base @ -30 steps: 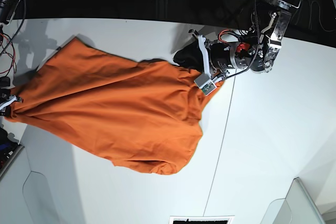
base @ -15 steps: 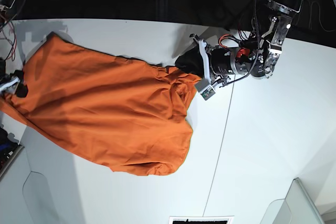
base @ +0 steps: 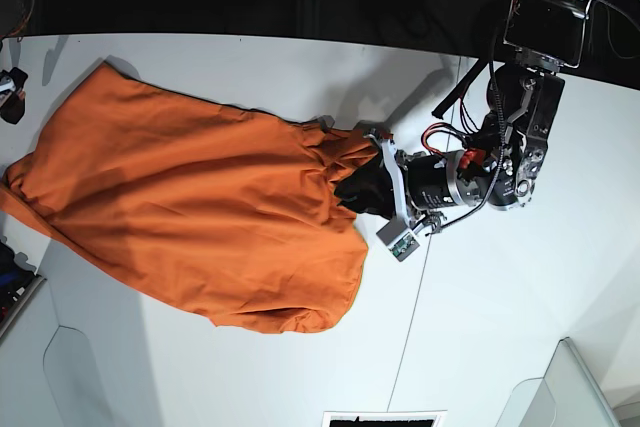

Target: Layout the t-shirt on the table in an organized manner, then fold the t-shirt properly

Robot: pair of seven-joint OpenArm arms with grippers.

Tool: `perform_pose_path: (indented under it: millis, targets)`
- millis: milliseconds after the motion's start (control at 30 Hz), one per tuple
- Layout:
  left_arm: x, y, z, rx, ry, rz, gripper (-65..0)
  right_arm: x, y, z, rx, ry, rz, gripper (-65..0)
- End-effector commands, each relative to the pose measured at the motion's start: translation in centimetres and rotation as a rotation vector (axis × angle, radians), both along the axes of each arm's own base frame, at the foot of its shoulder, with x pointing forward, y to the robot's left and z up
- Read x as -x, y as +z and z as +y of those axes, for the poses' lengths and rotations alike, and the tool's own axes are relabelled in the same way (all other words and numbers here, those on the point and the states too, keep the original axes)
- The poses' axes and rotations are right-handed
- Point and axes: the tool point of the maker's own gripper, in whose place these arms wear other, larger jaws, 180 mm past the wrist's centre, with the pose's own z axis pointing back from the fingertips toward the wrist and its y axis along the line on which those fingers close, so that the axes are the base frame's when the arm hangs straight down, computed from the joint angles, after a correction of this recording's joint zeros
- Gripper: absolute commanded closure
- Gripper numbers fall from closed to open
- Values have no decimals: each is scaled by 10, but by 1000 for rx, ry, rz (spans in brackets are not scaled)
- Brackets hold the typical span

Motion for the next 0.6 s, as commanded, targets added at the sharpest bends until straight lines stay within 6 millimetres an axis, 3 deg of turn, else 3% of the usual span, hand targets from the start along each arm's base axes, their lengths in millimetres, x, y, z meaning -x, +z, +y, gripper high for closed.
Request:
perform_pose_path:
  millis: [0,133,333,567]
  targets:
    - [-13,21,-2,36,4,-59,-168,-15,17,-10,28,-11,-58,-375]
    - [-20,28,-1,35,5,-79,-168,-38,9,-12,-34,-43,-82,-375]
    - [-25,22,4,28,19,-60,-168,-69,-21,-7,-138,-80,-71,-375]
    - [-26,21,4,33,24,-58,-168,-92,-31,-1,-211,-104,-90,-373]
